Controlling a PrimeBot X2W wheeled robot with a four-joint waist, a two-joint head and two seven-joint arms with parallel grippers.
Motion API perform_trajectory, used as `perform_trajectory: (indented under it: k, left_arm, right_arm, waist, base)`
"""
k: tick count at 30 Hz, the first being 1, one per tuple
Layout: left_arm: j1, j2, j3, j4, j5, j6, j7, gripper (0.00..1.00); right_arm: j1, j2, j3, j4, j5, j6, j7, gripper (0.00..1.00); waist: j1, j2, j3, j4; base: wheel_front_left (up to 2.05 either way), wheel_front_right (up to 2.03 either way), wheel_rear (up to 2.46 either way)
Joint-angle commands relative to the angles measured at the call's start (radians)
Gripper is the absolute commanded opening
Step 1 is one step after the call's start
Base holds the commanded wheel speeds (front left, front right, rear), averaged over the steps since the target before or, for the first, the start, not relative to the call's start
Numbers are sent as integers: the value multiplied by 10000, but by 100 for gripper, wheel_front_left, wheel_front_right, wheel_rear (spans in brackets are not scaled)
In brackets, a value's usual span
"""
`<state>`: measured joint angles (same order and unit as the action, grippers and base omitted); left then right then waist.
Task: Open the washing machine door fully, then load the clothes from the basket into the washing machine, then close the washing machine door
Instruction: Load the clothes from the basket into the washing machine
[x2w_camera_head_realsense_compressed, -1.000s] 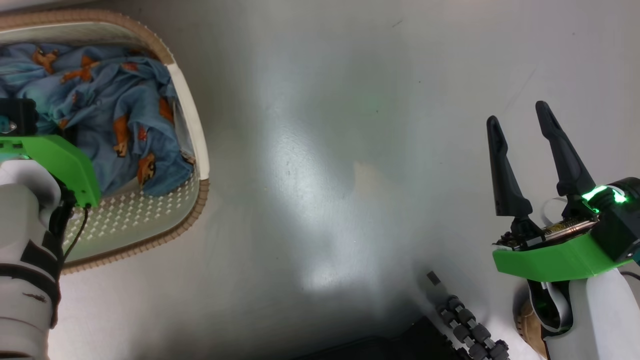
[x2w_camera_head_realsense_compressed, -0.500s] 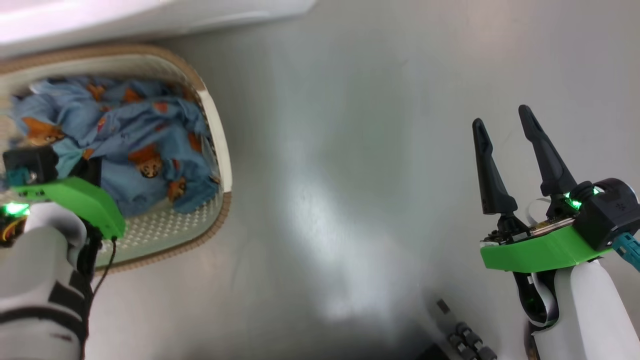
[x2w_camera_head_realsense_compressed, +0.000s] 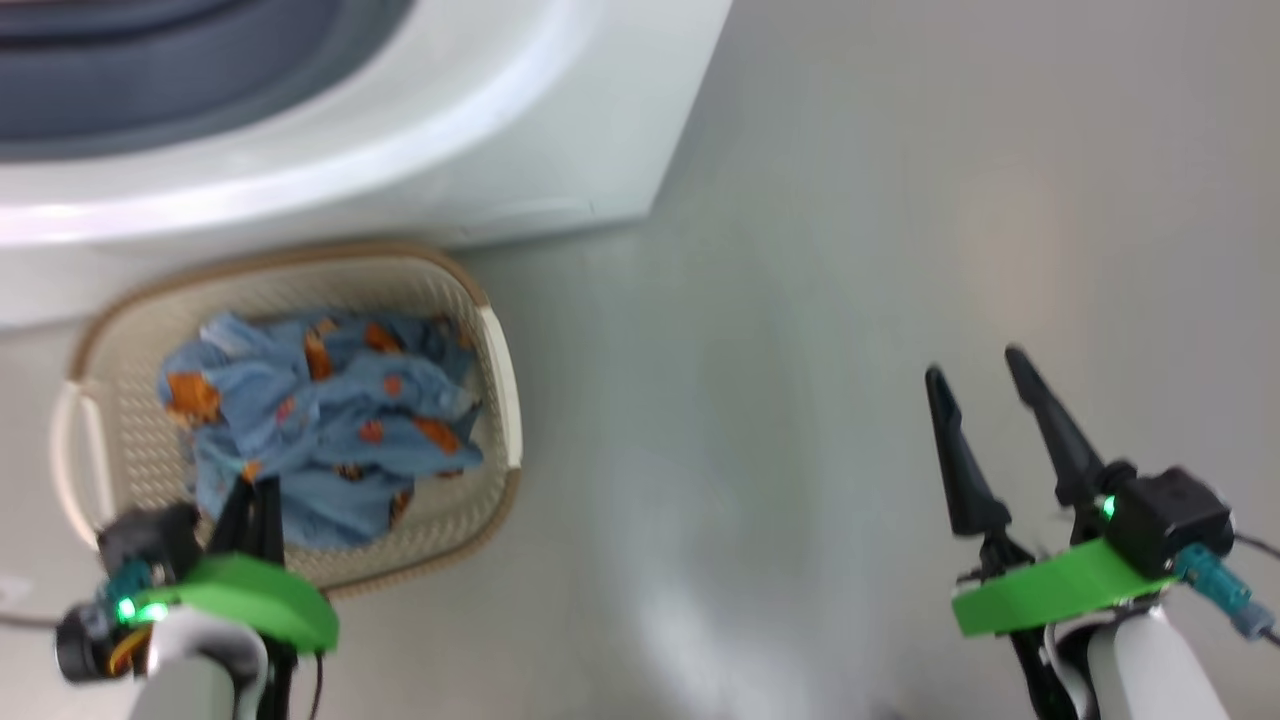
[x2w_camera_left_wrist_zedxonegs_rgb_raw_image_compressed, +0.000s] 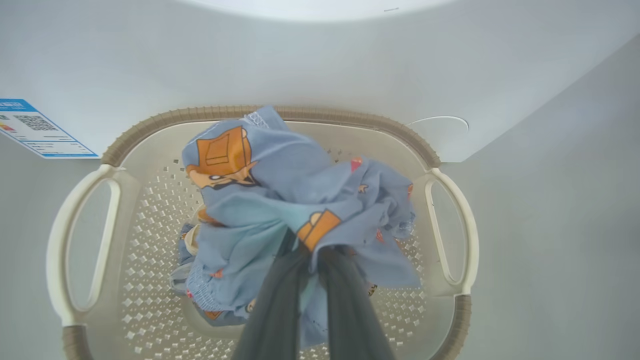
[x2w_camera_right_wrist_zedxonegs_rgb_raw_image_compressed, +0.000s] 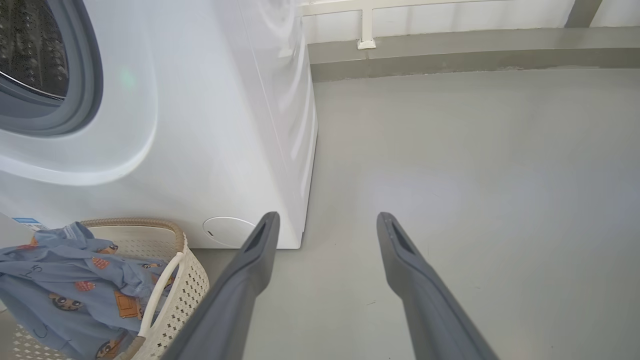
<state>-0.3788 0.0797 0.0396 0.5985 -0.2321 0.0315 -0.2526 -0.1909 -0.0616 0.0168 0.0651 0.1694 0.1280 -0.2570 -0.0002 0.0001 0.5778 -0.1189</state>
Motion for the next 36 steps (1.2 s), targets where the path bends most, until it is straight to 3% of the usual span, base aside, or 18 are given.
perform_trajectory:
  k: [1, 8, 19, 24, 36]
  left_arm:
    - [788, 128, 385, -701, 205, 87, -90, 0]
    - [2332, -152, 741, -2220, 349, 248, -90, 0]
    - [4870, -289, 375, -4099, 249, 1043, -91, 0]
    - [5673, -292, -9, -4727, 222, 1320, -91, 0]
    - [6549, -293, -151, -5653, 408, 1471, -91, 0]
  right_arm:
    - [502, 9, 224, -87, 55, 27, -48, 100]
    - [1183, -54, 306, 97, 93, 27, -48, 100]
    - [2527, -171, 346, 391, 156, 27, -48, 100]
    - [2832, -219, 355, 412, 179, 27, -48, 100]
    - [3086, -222, 261, 435, 193, 27, -48, 100]
  waist:
    - [2, -1, -1919, 502]
    - [2, -1, -3362, 707]
    - [2, -1, -5557, 1236]
    - [2, -1, -6080, 1409]
    - [2, -1, -6594, 1510]
  base:
    - [0, 0, 0]
    - [0, 0, 0]
    - [0, 0, 0]
    - [0, 0, 0]
    - [0, 0, 0]
